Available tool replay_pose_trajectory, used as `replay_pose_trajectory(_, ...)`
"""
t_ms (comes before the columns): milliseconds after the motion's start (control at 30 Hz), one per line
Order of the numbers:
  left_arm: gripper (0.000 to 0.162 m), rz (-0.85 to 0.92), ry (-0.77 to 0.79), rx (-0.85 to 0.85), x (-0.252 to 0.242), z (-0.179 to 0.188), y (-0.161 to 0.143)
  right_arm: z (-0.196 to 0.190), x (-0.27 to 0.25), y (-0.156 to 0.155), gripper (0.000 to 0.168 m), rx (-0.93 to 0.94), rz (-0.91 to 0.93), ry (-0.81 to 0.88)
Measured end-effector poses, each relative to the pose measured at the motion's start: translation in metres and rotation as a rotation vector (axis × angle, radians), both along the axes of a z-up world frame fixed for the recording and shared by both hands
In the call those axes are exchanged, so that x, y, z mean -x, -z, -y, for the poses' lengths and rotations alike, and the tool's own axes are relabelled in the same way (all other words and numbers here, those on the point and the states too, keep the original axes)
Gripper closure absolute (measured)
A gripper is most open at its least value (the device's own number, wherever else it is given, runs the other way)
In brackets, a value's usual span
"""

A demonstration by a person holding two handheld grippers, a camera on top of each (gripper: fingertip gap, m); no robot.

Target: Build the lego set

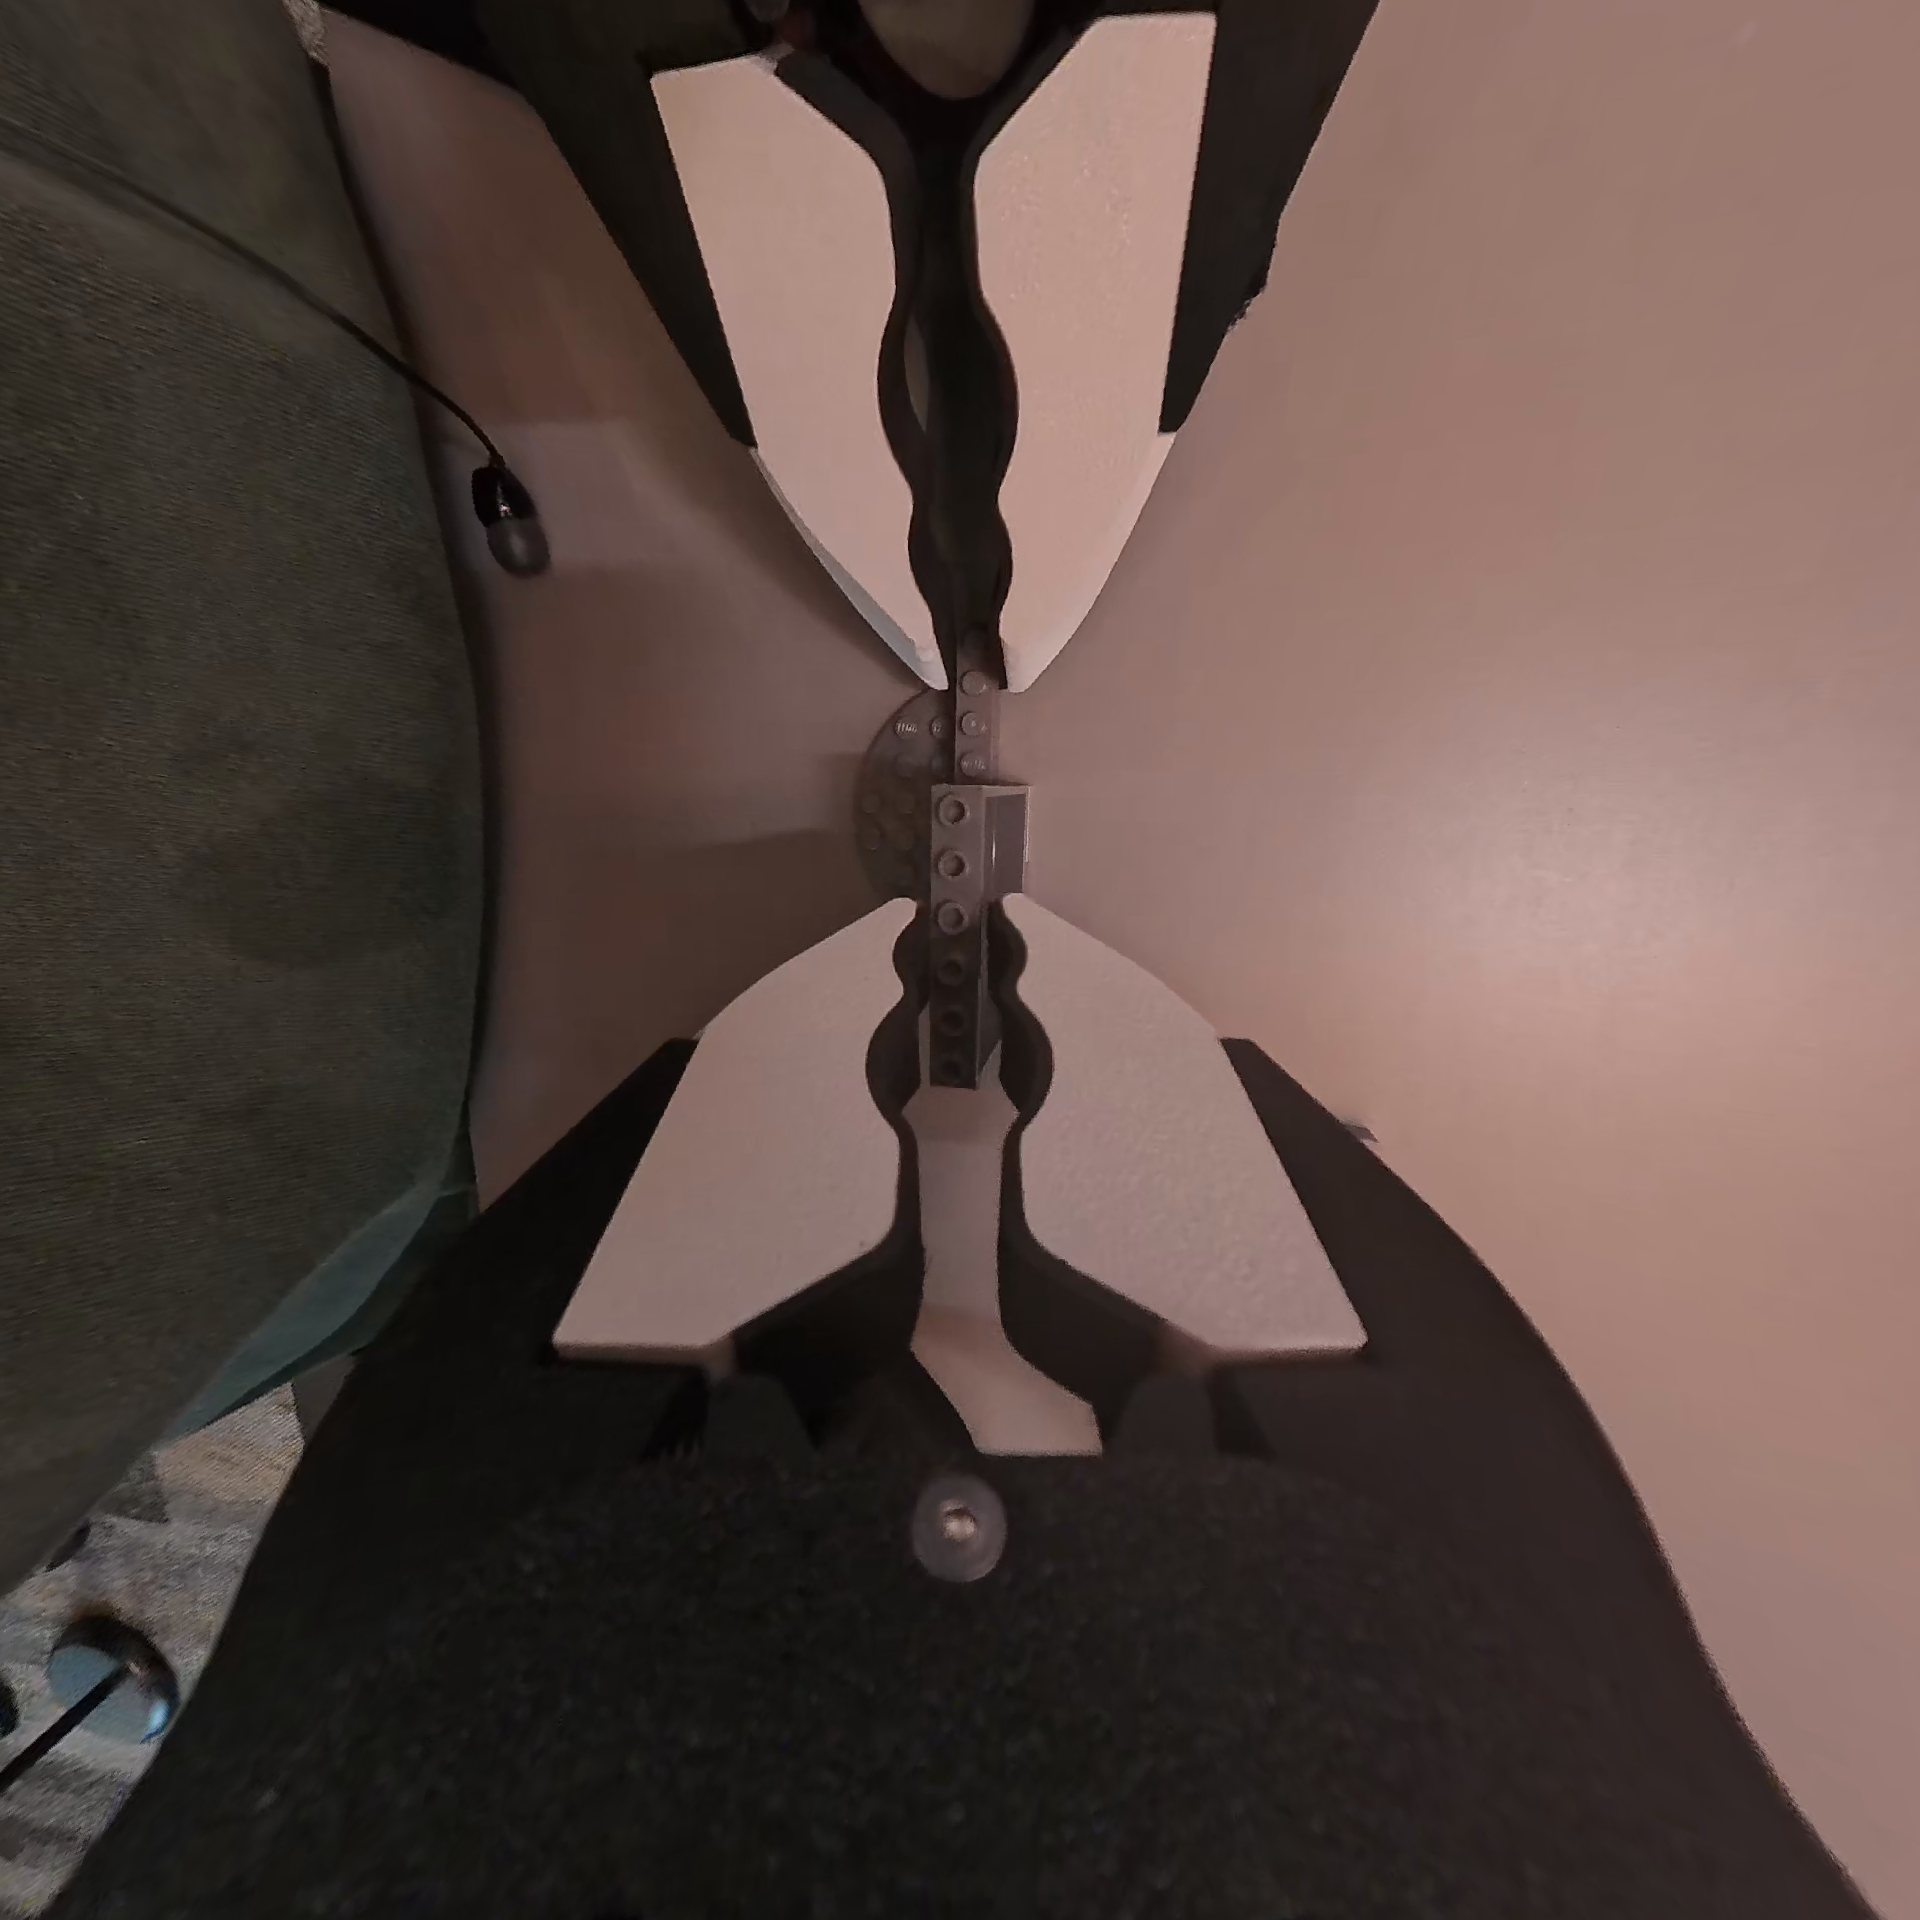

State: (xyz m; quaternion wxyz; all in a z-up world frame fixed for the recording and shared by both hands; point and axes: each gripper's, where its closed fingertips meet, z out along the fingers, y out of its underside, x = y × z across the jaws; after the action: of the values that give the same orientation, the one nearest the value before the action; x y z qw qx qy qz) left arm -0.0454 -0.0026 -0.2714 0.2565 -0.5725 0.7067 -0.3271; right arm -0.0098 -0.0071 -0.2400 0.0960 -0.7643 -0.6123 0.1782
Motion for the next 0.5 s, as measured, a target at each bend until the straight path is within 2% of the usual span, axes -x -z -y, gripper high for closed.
replay_pose_trajectory(333,0.153,0.003,-0.006,0.003,-0.001,-0.001,0.000,-0.002,-0.005,-0.004,0.150,-0.108,-0.097,0.025)
replay_pose_trajectory(500,0.153,0.013,-0.009,0.007,-0.002,-0.001,-0.002,-0.002,-0.007,0.006,0.149,-0.135,-0.162,0.062)
